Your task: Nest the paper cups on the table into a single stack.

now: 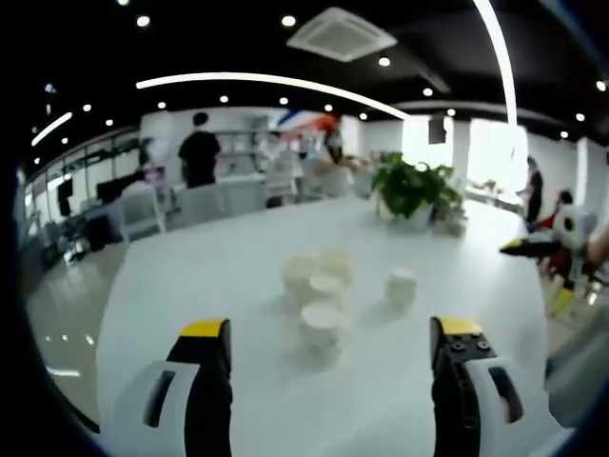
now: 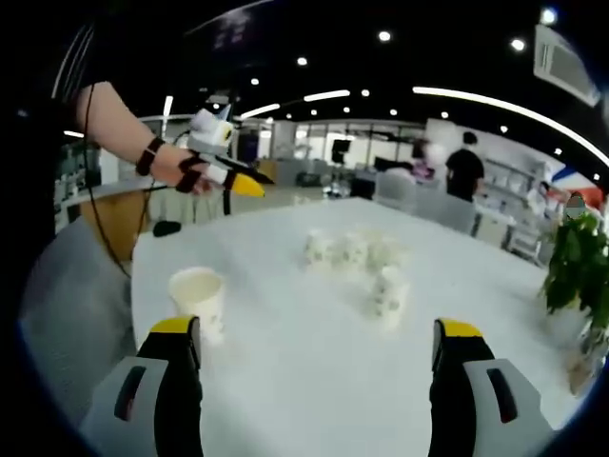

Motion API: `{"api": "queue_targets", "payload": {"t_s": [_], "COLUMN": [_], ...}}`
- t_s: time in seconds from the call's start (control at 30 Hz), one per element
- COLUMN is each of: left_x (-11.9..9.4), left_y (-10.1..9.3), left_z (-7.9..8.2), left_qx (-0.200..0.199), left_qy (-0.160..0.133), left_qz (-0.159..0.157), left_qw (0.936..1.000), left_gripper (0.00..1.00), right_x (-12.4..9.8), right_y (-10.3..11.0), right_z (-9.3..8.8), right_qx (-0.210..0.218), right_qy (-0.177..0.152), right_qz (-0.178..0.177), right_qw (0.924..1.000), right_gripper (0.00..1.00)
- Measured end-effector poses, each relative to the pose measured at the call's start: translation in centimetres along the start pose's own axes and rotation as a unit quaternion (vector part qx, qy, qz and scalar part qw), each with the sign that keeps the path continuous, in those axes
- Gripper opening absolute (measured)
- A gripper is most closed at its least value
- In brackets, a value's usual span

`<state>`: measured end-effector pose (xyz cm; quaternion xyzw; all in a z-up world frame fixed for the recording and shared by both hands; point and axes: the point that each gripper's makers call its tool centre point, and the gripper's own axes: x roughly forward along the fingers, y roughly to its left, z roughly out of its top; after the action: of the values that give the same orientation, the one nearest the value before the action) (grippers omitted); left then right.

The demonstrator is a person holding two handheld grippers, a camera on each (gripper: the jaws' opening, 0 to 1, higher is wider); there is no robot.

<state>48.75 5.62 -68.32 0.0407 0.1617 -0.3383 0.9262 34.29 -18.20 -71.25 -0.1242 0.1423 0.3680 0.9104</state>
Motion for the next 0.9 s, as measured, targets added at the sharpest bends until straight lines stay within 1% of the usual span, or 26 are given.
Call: {"api": "queue_targets", "payload": {"t_s": [0.07,0.17,0.27,0.37,0.43,0.53,0.73,0.8,0.9], "left_x": [0.8,1.8,3.0,3.9,4.5,5.4,6.5,6.9,7.4], "left_y": [0.5,0.9,1.2,1.1,0.9,0.8,0.7,0.6,0.4], "left_z": [-0.3,-0.6,-0.8,-0.8,-1.3,-2.0,-2.6,-2.8,-3.5], "left_qx": [0.004,-0.010,-0.012,-0.003,0.004,0.002,-0.005,-0.003,-0.001], "left_qy": [-0.001,0.000,0.002,0.002,0.010,0.022,0.027,0.030,0.042], "left_qz": [0.006,0.011,0.017,0.019,0.018,0.015,0.013,0.013,0.011], "left_qw": [1.0000,0.9999,0.9998,0.9998,0.9998,0.9996,0.9995,0.9995,0.9991], "left_gripper": [0.84,0.84,0.84,0.84,0.84,0.82,0.82,0.82,0.81], "right_x": [0.0,0.0,0.0,0.0,0.1,0.1,0.0,-0.1,-0.4], "right_y": [0.0,0.0,-0.3,-0.5,-0.7,-0.8,-1.3,-1.5,-1.6], "right_z": [-0.2,-0.1,-0.1,-0.2,-0.6,-0.4,-0.4,-0.5,-1.1], "right_qx": [-0.003,-0.007,-0.004,-0.002,0.000,0.004,0.009,0.009,0.013], "right_qy": [0.005,0.003,0.003,0.003,0.007,0.003,-0.003,-0.002,0.002], "right_qz": [0.004,0.006,0.004,0.005,0.005,0.002,-0.001,-0.003,-0.004], "right_qw": [1.0000,1.0000,1.0000,1.0000,1.0000,1.0000,1.0000,0.9999,0.9999], "right_gripper": [1.00,1.00,1.00,1.00,1.00,1.00,1.00,1.00,1.00]}}
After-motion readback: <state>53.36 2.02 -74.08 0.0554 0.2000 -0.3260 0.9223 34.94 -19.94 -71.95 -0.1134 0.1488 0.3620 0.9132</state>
